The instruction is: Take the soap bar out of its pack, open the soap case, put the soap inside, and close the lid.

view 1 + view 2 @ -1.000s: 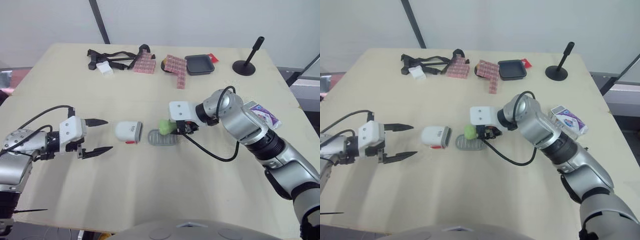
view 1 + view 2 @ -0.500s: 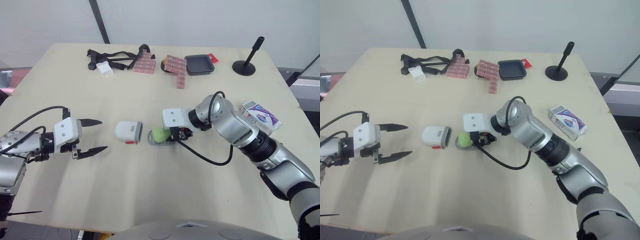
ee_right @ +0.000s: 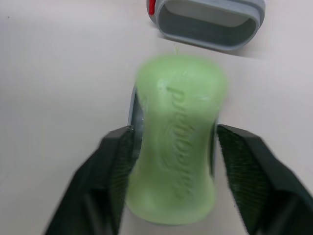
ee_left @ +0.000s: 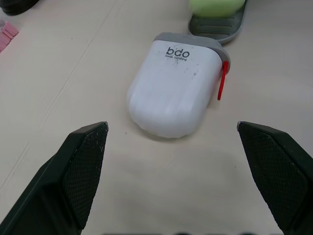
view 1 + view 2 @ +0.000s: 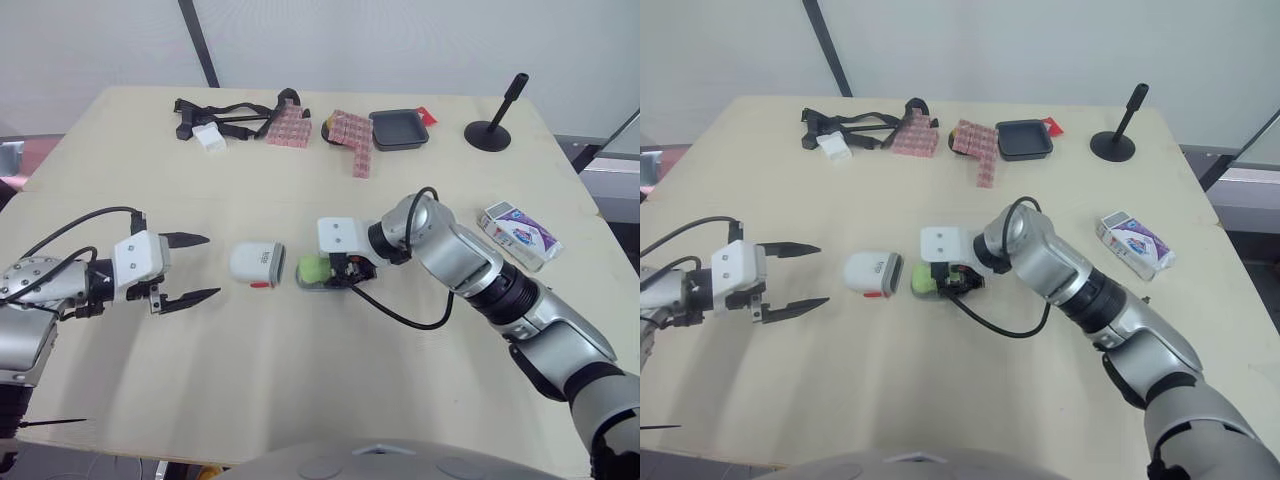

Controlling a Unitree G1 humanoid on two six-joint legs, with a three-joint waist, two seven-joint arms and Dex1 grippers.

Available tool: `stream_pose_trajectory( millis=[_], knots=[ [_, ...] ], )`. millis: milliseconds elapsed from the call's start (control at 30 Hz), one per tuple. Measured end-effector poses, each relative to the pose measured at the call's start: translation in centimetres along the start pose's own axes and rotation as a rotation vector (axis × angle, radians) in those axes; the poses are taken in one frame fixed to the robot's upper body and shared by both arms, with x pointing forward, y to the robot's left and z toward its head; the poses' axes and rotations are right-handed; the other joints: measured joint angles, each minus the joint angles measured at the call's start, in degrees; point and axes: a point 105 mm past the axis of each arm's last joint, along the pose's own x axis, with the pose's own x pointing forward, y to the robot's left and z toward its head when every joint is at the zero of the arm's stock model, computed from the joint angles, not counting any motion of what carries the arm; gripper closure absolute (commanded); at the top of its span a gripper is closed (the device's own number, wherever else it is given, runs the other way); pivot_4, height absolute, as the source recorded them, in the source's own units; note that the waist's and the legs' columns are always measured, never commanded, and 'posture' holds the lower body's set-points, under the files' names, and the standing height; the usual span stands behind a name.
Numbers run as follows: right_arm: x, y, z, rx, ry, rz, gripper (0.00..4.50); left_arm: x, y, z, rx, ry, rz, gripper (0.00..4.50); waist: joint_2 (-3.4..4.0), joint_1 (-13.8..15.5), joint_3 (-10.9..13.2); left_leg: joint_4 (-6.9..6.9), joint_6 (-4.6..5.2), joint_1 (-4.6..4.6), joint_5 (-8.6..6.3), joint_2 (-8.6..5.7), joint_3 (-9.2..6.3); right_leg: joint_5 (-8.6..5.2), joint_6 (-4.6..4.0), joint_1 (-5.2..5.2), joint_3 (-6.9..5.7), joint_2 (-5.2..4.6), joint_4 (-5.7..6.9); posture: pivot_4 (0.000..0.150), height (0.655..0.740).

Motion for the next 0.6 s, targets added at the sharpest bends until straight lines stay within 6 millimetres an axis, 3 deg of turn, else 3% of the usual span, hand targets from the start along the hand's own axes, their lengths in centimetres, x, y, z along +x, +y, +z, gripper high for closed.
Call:
stream_pose_trajectory(
  millis=[67,267,400,600],
  knots=[
    [0.0,0.0,0.0,0.009,0.0,0.001,0.04,0.1,-0.1,0.0,0.003,0.0,-0.005,0.0,0.0,-0.02,0.0,0.0,0.0,0.0,0.0,0.0,0.0,0.0,0.0,0.0,0.0,0.0,0.0,0.15,0.74],
    [-0.7,-0.3,0.2,0.061,-0.05,0.005,0.04,0.2,0.1,-0.2,0.004,0.006,-0.014,0.0,0.0,0.12,0.0,0.01,0.0,-0.01,0.0,0.0,0.0,0.0,0.0,0.0,-0.01,0.0,0.01,0.15,0.74],
    [-3.8,-1.9,0.0,0.1,-0.15,-0.085,0.04,0.5,0.7,0.3,0.023,-0.007,-0.02,0.0,-0.05,0.55,-0.03,0.01,0.01,-0.02,0.0,-0.02,0.0,0.0,0.0,0.0,0.0,-0.02,0.01,0.15,0.74],
    [-5.7,0.1,-1.7,0.215,-0.377,-0.127,0.04,1.5,0.5,0.6,0.016,-0.017,-0.078,0.0,-0.09,0.66,-0.05,0.02,0.01,-0.1,0.0,-0.01,-0.02,0.0,0.0,0.0,-0.01,0.0,-0.03,0.15,0.74]
  ],
)
